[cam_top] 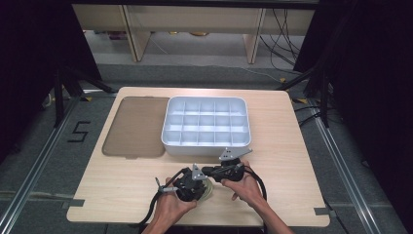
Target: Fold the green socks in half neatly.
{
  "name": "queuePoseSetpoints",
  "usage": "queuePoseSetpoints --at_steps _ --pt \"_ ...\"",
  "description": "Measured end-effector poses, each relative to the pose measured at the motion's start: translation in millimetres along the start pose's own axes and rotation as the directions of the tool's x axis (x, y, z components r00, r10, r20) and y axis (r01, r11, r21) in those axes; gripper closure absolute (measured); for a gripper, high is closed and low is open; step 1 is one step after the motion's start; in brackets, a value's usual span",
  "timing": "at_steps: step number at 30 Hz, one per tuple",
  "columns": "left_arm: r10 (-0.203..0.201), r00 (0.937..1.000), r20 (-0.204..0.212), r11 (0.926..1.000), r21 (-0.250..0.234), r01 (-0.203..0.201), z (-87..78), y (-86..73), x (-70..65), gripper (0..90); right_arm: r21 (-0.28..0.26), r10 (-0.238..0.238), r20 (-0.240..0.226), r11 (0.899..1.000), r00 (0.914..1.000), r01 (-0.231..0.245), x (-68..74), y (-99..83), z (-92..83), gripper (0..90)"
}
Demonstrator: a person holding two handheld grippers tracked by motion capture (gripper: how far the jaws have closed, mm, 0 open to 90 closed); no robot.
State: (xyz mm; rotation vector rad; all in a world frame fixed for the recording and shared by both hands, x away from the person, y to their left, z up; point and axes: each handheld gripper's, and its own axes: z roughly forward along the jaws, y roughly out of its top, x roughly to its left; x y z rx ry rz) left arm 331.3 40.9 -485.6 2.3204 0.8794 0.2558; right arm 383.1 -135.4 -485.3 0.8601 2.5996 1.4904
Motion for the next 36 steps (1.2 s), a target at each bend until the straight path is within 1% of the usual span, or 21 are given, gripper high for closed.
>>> queuePoseSetpoints --at_steps 1,2,3,4,5,6,8,11,14,17,18,20,22,23,24,25,27,29,30,31,36 --pt "0.005 1.0000 0.003 1.0000 0.005 -0.005 -0.3 0.1 0.2 83.4 -0.006 0.001 0.006 1.000 1.0000 -0.001 0.4 -0.2 1.9 85.2" --pt "0.006 1.0000 -0.002 1.0000 0.005 -0.006 -0.1 0.0 0.2 83.3 0.011 -0.001 0.000 1.000 1.0000 0.001 -0.5 -0.4 3.6 85.2" --pt "0.008 1.0000 -0.006 0.9999 0.007 -0.008 0.0 0.0 0.4 83.3 0.006 0.010 -0.003 1.000 0.9999 -0.010 0.6 -1.8 6.2 85.2" --pt "0.008 1.0000 -0.005 1.0000 0.006 -0.008 0.0 -0.1 0.5 83.3 0.027 -0.009 0.001 1.000 1.0000 0.009 -1.7 -1.7 6.3 85.2" --pt "0.002 1.0000 -0.001 1.0000 0.000 -0.002 0.2 -0.3 0.1 83.2 0.045 0.006 0.013 0.999 0.9999 -0.007 -0.3 -3.0 6.8 85.2" --pt "0.000 1.0000 0.002 1.0000 -0.003 0.000 0.1 -0.4 -0.1 83.1 0.056 -0.029 0.036 0.998 0.9989 0.027 -3.6 -5.0 8.3 85.4" --pt "0.017 0.9998 0.009 0.9998 0.008 -0.017 -0.9 -0.5 0.7 82.7 0.080 -0.034 0.049 0.996 0.9982 0.030 -5.7 -8.4 11.0 85.5" --pt "0.011 0.9998 0.014 0.9999 0.010 -0.011 -1.0 -0.5 0.6 82.5 0.102 -0.020 0.049 0.995 0.9986 0.015 -8.2 -13.2 15.8 85.8" --pt "0.011 0.9998 0.016 0.9999 0.009 -0.011 -1.1 -0.3 0.4 82.0 0.101 -0.036 0.056 0.994 0.9978 0.030 -8.6 -13.6 16.7 86.3" --pt "-0.010 0.9996 0.025 1.0000 0.001 0.010 -1.0 -0.6 -0.9 80.3 0.094 -0.039 0.064 0.995 0.9972 0.033 -8.4 -15.1 17.9 86.4" --pt "0.006 0.9997 0.023 1.0000 0.000 -0.006 -2.0 -0.3 -0.7 80.1 0.096 -0.033 0.064 0.995 0.9974 0.027 -8.4 -15.4 18.0 86.4" --pt "0.004 0.9992 0.040 0.9999 -0.012 -0.004 -3.4 -0.4 -0.5 78.3 0.100 -0.027 0.058 0.995 0.9980 0.021 -8.9 -15.7 17.6 86.4" --pt "-0.032 0.9974 0.064 0.9985 -0.043 0.035 -5.8 0.2 -1.0 74.3 0.109 -0.037 0.063 0.994 0.9973 0.030 -9.6 -15.9 17.1 86.4" --pt "-0.033 0.9961 0.082 0.9972 -0.065 0.038 -10.2 1.5 0.4 72.5 0.110 -0.046 0.063 0.993 0.9969 0.039 -10.3 -16.1 17.3 86.3" --pt "-0.050 0.9952 0.085 0.9953 -0.078 0.056 -12.9 2.2 0.5 70.9 0.116 -0.046 0.061 0.993 0.9971 0.039 -10.5 -16.4 17.4 86.1" --pt "-0.040 0.9938 0.103 0.9949 -0.088 0.049 -17.5 3.6 2.8 70.3 0.120 -0.046 0.063 0.992 0.9969 0.038 -10.6 -16.7 17.6 86.0" --pt "-0.051 0.9887 0.141 0.9915 -0.111 0.067 -27.1 5.1 7.4 68.6 0.128 -0.044 0.057 0.991 0.9974 0.036 -10.6 -18.5 19.3 85.6" --pt "-0.072 0.9858 0.152 0.9870 -0.132 0.093 -34.0 4.1 12.2 69.4 0.127 -0.048 0.058 0.991 0.9972 0.040 -10.0 -18.9 20.7 85.4" --pt "-0.071 0.9867 0.146 0.9882 -0.124 0.089 -36.1 2.6 14.6 70.7 0.123 -0.046 0.058 0.992 0.9973 0.038 -9.4 -18.5 20.9 85.3" --pt "-0.085 0.9862 0.141 0.9874 -0.120 0.103 -37.3 0.2 16.0 70.7 0.127 -0.042 0.056 0.991 0.9975 0.035 -8.7 -17.9 20.4 85.3" --pt "-0.085 0.9823 0.167 0.9910 -0.087 0.101 -40.2 -14.4 12.6 72.9 0.120 -0.049 0.059 0.992 0.9970 0.042 -8.5 -17.1 19.4 85.3"
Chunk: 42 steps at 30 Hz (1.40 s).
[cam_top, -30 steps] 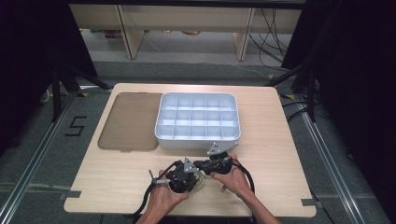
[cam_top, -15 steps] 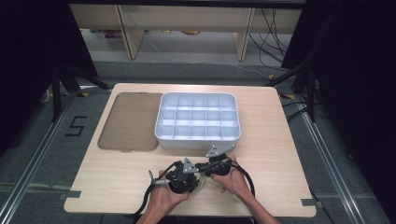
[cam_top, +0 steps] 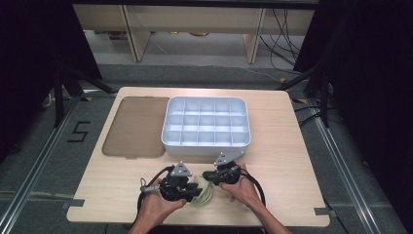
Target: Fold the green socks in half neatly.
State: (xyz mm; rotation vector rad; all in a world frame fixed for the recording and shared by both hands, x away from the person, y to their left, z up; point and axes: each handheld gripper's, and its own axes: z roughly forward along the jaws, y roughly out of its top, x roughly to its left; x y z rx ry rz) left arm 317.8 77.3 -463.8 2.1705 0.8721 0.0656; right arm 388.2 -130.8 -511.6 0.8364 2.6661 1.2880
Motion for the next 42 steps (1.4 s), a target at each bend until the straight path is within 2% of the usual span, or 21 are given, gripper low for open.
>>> queuePoseSetpoints --at_steps 1,2,5,6,10,11,12,13,15,16,18,19,20,22,23,28,31,34,36,39,42 --pt "-0.006 1.0000 0.005 0.9999 -0.008 0.006 1.7 -2.0 -2.0 73.8 0.001 0.014 -0.002 1.000 0.9999 -0.014 1.2 -0.1 0.1 85.3" --pt "0.014 0.9999 0.008 0.9999 0.002 -0.014 2.4 -2.7 -2.0 74.3 0.001 -0.002 0.001 1.000 1.0000 0.002 -0.1 0.2 0.2 85.3" --pt "0.016 0.9997 0.018 0.9993 0.033 -0.017 10.6 -3.3 -6.4 74.8 0.001 0.001 0.005 1.000 1.0000 -0.001 1.3 0.2 0.9 85.3" --pt "0.011 0.9999 0.008 0.9990 0.043 -0.011 14.3 -4.0 -8.3 75.0 -0.002 -0.009 0.008 1.000 0.9999 0.009 1.1 0.2 1.3 85.3" --pt "0.063 0.9979 -0.016 0.9939 0.091 -0.062 27.6 -5.2 -10.0 75.8 -0.001 0.003 -0.001 1.000 1.0000 -0.003 1.8 1.1 -0.4 85.1" --pt "0.060 0.9979 -0.023 0.9941 0.092 -0.058 31.1 -5.8 -11.3 75.8 -0.007 -0.006 0.005 1.000 1.0000 0.006 1.2 1.2 -0.7 85.1" --pt "0.058 0.9978 -0.031 0.9940 0.095 -0.055 32.8 -5.9 -13.1 76.0 -0.020 0.023 0.000 1.000 0.9997 -0.023 3.6 1.4 -1.4 85.1" --pt "0.075 0.9963 -0.043 0.9915 0.110 -0.070 32.9 -4.8 -13.8 76.1 -0.021 0.010 0.001 1.000 0.9999 -0.010 2.4 2.8 -4.8 85.0" --pt "0.079 0.9954 -0.054 0.9909 0.113 -0.073 33.4 -3.8 -15.7 76.3 -0.040 0.009 -0.006 0.999 0.9999 -0.010 3.6 5.3 -10.9 84.2" --pt "0.062 0.9964 -0.058 0.9925 0.109 -0.055 34.7 -4.7 -17.0 76.3 -0.034 0.013 -0.012 0.999 0.9998 -0.014 5.0 6.5 -14.6 82.8" --pt "0.075 0.9951 -0.065 0.9923 0.104 -0.068 35.6 -5.4 -16.2 76.3 -0.040 0.001 -0.029 0.999 0.9996 -0.002 6.0 8.6 -21.0 81.3" --pt "0.077 0.9948 -0.067 0.9920 0.106 -0.070 35.3 -5.3 -16.1 76.4 -0.032 0.035 -0.031 0.999 0.9989 -0.036 8.6 9.2 -25.4 79.4" --pt "0.078 0.9945 -0.069 0.9918 0.106 -0.070 35.1 -5.4 -16.1 76.5 -0.043 0.026 -0.039 0.999 0.9989 -0.028 7.6 9.4 -27.1 76.8" --pt "0.080 0.9941 -0.073 0.9922 0.102 -0.072 35.6 -5.9 -16.7 76.6 -0.051 0.065 -0.068 0.996 0.9955 -0.069 7.6 9.7 -30.8 70.0" --pt "0.084 0.9936 -0.075 0.9916 0.105 -0.076 35.5 -5.7 -16.9 76.6 -0.028 0.082 -0.077 0.996 0.9937 -0.084 7.7 9.8 -33.0 67.4" --pt "0.083 0.9942 -0.068 0.9920 0.100 -0.076 35.6 -6.0 -17.8 76.6 -0.006 0.110 -0.089 0.994 0.9899 -0.111 6.3 8.6 -29.7 57.6" --pt "0.091 0.9935 -0.068 0.9907 0.107 -0.084 35.0 -6.1 -17.7 76.5 0.006 0.117 -0.091 0.993 0.9889 -0.117 7.3 9.0 -25.2 56.7" --pt "0.069 0.9954 -0.067 0.9932 0.098 -0.062 36.1 -6.5 -18.7 76.4 0.012 0.124 -0.093 0.992 0.9879 -0.124 9.0 9.9 -19.6 56.5" --pt "0.074 0.9943 -0.077 0.9920 0.108 -0.066 35.5 -6.1 -18.6 76.3 0.022 0.129 -0.096 0.992 0.9870 -0.127 11.3 10.1 -16.9 56.7" --pt "0.091 0.9929 -0.077 0.9906 0.109 -0.083 34.8 -6.2 -18.1 76.0 0.037 0.104 -0.083 0.994 0.9911 -0.101 11.8 9.8 -12.9 55.9" --pt "0.087 0.9936 -0.072 0.9915 0.103 -0.080 34.6 -6.7 -18.7 75.9 0.051 0.128 -0.088 0.991 0.9879 -0.124 12.5 8.5 -8.8 52.8"
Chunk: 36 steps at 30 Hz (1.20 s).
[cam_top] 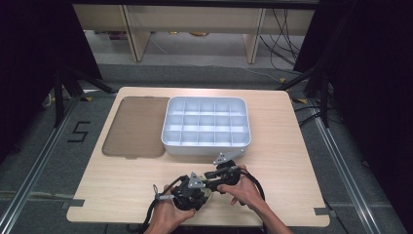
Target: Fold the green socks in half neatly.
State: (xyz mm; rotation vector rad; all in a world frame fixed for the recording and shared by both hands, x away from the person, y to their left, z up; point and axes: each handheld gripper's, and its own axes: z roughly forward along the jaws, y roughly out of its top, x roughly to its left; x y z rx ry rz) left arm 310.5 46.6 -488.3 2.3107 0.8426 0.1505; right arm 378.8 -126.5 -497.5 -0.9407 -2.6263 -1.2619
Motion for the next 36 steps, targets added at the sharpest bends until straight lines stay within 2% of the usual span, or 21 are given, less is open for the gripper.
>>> queuePoseSetpoints --at_steps 4,5,7,8,9,14,16,17,19,20,25,26,28,30,31,32,34,35,36 --pt "0.000 1.0000 -0.005 0.9999 -0.011 0.000 0.9 -0.6 -0.8 75.8 0.020 -0.001 0.004 1.000 1.0000 0.001 -2.4 -0.7 1.6 52.6" --pt "0.017 0.9998 -0.005 0.9999 -0.003 -0.017 0.4 -0.6 -0.5 75.8 0.024 0.001 0.002 1.000 1.0000 -0.001 -2.4 -1.2 2.8 52.5" --pt "-0.002 0.9999 -0.010 1.0000 -0.008 0.002 1.5 -1.0 -2.7 75.8 0.028 0.020 -0.008 0.999 0.9998 -0.020 -2.7 -3.1 6.1 52.4" --pt "0.022 0.9997 -0.012 0.9998 -0.004 -0.022 1.0 -0.5 -1.9 75.8 0.038 0.025 -0.009 0.999 0.9997 -0.025 -3.6 -3.0 6.2 52.1" --pt "0.021 0.9997 -0.011 0.9998 0.003 -0.021 0.5 -0.3 -1.8 75.8 0.032 0.039 -0.014 0.999 0.9992 -0.038 -3.6 -3.4 7.6 51.7" --pt "0.027 0.9995 -0.013 0.9996 0.002 -0.027 0.5 -0.9 -2.1 75.5 0.050 0.035 -0.010 0.998 0.9994 -0.034 -5.1 -3.9 8.7 52.4" --pt "0.028 0.9995 -0.014 0.9996 0.000 -0.028 0.4 -1.2 -2.4 75.1 0.055 0.045 -0.018 0.998 0.9988 -0.044 -5.4 -4.7 10.6 53.4" --pt "0.021 0.9996 -0.021 0.9997 -0.012 -0.021 0.6 -2.1 -3.6 74.5 0.054 0.047 -0.019 0.997 0.9987 -0.046 -5.6 -5.2 11.5 55.3" --pt "0.007 0.9999 -0.014 1.0000 -0.005 -0.007 -2.4 -2.5 -5.4 71.2 0.051 0.046 -0.026 0.998 0.9986 -0.044 -5.0 -6.0 12.2 57.9" --pt "0.024 0.9995 -0.019 0.9997 -0.006 -0.024 -4.1 -2.7 -5.4 69.6 0.053 0.043 -0.025 0.998 0.9988 -0.042 -5.0 -6.0 12.1 58.5" --pt "0.014 0.9994 0.031 0.9992 -0.038 -0.013 -15.1 -13.0 -8.4 68.1 0.050 0.045 -0.027 0.998 0.9986 -0.043 -5.3 -6.5 12.1 59.1" --pt "-0.006 0.9994 0.034 0.9991 -0.043 0.008 -15.0 -14.7 -10.0 68.0 0.052 0.049 -0.026 0.997 0.9985 -0.048 -4.9 -6.4 12.1 59.1" --pt "0.019 0.9993 0.033 0.9988 -0.046 -0.018 -13.5 -15.7 -10.1 68.0 0.053 0.050 -0.024 0.997 0.9985 -0.048 -4.6 -6.3 12.2 59.1" --pt "0.021 0.9991 0.037 0.9994 -0.029 -0.020 -9.0 -16.0 -11.8 67.8 0.054 0.054 -0.024 0.997 0.9983 -0.053 -4.5 -6.2 12.2 59.0" --pt "0.045 0.9983 0.037 0.9987 -0.024 -0.044 -5.9 -15.8 -11.5 67.6 0.051 0.052 -0.022 0.997 0.9984 -0.050 -4.6 -6.2 12.4 59.0" --pt "0.023 0.9992 0.034 0.9996 -0.015 -0.022 -4.4 -16.2 -13.0 67.8 0.051 0.051 -0.021 0.997 0.9985 -0.050 -4.5 -6.3 12.4 59.0" --pt "0.036 0.9982 0.049 0.9993 -0.009 -0.036 -0.7 -16.1 -11.2 69.5 0.050 0.054 -0.021 0.997 0.9983 -0.053 -4.6 -6.3 12.4 58.9" --pt "0.022 0.9984 0.052 0.9997 -0.006 -0.021 0.0 -16.5 -11.6 69.8 0.054 0.067 -0.030 0.996 0.9973 -0.065 -4.2 -6.3 12.2 58.5" --pt "0.056 0.9967 0.058 0.9980 0.026 -0.058 -1.5 -16.2 -8.9 70.1 0.047 0.063 -0.030 0.997 0.9975 -0.062 -4.7 -6.3 12.6 57.7"
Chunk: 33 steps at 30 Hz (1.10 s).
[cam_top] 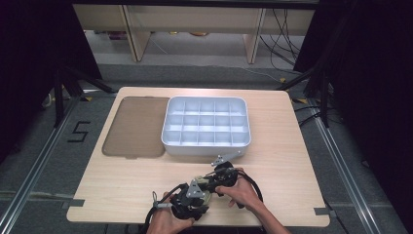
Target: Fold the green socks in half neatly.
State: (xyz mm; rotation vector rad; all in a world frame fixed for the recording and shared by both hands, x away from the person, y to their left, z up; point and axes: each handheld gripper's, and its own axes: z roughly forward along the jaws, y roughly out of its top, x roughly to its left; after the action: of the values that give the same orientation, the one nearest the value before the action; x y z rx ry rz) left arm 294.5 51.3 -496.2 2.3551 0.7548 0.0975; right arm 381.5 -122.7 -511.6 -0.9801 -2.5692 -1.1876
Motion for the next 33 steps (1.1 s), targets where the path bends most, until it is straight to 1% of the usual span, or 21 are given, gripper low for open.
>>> queuePoseSetpoints --at_steps 4,5,6,8,9,10,11,13,15,18,20,21,22,23,24,27,28,30,31,32,33 --pt "-0.008 1.0000 0.003 1.0000 0.004 0.008 0.8 -0.9 0.1 70.7 0.005 0.005 0.010 1.000 0.9999 -0.005 -0.7 0.7 -2.7 53.2" --pt "-0.041 0.9992 0.000 0.9989 -0.023 0.041 2.3 -1.1 -2.0 70.7 0.001 0.008 -0.001 1.000 1.0000 -0.008 -0.7 0.7 -2.7 52.7" --pt "0.000 1.0000 0.001 1.0000 0.010 0.000 0.2 -0.7 0.5 70.7 0.006 0.005 -0.004 1.000 1.0000 -0.005 -0.4 0.9 -3.9 52.2" --pt "-0.003 1.0000 0.007 1.0000 0.008 0.003 0.9 -0.6 0.2 70.4 0.013 0.012 -0.028 1.000 0.9995 -0.012 0.9 0.6 -4.9 50.5" --pt "-0.043 0.9990 0.011 0.9989 -0.020 0.043 3.0 -0.4 -2.1 70.4 0.014 0.007 -0.028 1.000 0.9996 -0.007 0.8 0.4 -4.7 50.5" --pt "-0.037 0.9993 0.006 0.9992 -0.018 0.037 2.6 -0.5 -2.2 70.4 0.013 0.004 -0.036 1.000 0.9993 -0.004 1.1 -0.1 -3.7 50.5" --pt "-0.022 0.9997 0.007 0.9997 -0.006 0.022 1.9 -0.4 -1.1 70.3 0.021 0.011 -0.018 1.000 0.9998 -0.010 2.3 -0.2 -3.7 50.5" --pt "-0.045 0.9990 -0.005 0.9987 -0.024 0.045 2.9 -0.8 -1.8 70.1 0.019 0.009 -0.035 1.000 0.9994 -0.009 1.5 -0.6 -1.3 51.1" --pt "-0.028 0.9996 -0.002 0.9994 -0.019 0.028 1.6 -0.3 -1.3 70.2 0.020 0.013 -0.022 1.000 0.9997 -0.013 2.6 -0.7 -1.1 52.3" --pt "-0.033 0.9994 0.000 0.9992 -0.022 0.033 1.4 0.0 -1.3 69.3 0.017 0.006 -0.032 1.000 0.9995 -0.005 3.6 -1.5 0.5 58.5" --pt "-0.040 0.9992 0.006 0.9988 -0.029 0.040 0.7 0.0 -1.8 67.6 0.019 0.000 -0.008 1.000 1.0000 0.000 4.7 -1.8 0.2 61.0" --pt "0.011 0.9999 0.010 0.9999 0.009 -0.011 -3.0 0.3 1.4 66.6 0.022 0.004 -0.012 1.000 0.9999 -0.003 5.2 -1.9 0.3 61.9" --pt "-0.036 0.9993 0.011 0.9986 -0.038 0.037 -2.0 -0.3 -1.7 65.2 0.021 0.001 -0.010 1.000 1.0000 -0.001 4.6 -2.0 0.2 63.4" --pt "-0.033 0.9993 0.019 0.9985 -0.043 0.034 -6.3 -0.7 -1.5 63.9 0.018 0.005 -0.010 1.000 0.9999 -0.005 4.4 -2.5 0.2 64.6" --pt "-0.063 0.9978 0.022 0.9961 -0.061 0.064 -8.4 -1.2 -2.9 62.6 0.016 0.009 -0.016 1.000 0.9998 -0.009 3.9 -3.1 0.3 65.6" --pt "-0.086 0.9959 0.028 0.9915 -0.095 0.088 -24.6 -4.8 0.5 57.8 0.010 0.018 -0.028 1.000 0.9994 -0.017 2.4 -3.9 0.5 67.2" --pt "-0.076 0.9966 0.030 0.9918 -0.101 0.079 -28.9 -6.7 2.8 55.6 0.009 0.024 -0.038 1.000 0.9990 -0.024 2.6 -4.2 0.6 67.7" --pt "-0.133 0.9911 0.011 0.9818 -0.135 0.133 -39.0 -14.3 5.9 52.2 0.005 0.017 -0.030 1.000 0.9994 -0.017 2.3 -4.4 0.5 68.5" --pt "-0.122 0.9926 -0.002 0.9833 -0.137 0.120 -45.4 -19.0 10.8 50.8 0.004 0.015 -0.026 1.000 0.9996 -0.015 2.7 -4.5 0.5 68.9" --pt "-0.133 0.9910 -0.014 0.9806 -0.147 0.130 -50.8 -24.5 14.8 49.9 0.002 0.012 -0.024 1.000 0.9996 -0.012 3.1 -4.5 0.6 69.4" --pt "-0.162 0.9864 -0.026 0.9747 -0.160 0.156 -56.3 -31.9 19.8 48.9 0.000 0.013 -0.024 1.000 0.9996 -0.013 3.2 -4.7 0.6 69.6"
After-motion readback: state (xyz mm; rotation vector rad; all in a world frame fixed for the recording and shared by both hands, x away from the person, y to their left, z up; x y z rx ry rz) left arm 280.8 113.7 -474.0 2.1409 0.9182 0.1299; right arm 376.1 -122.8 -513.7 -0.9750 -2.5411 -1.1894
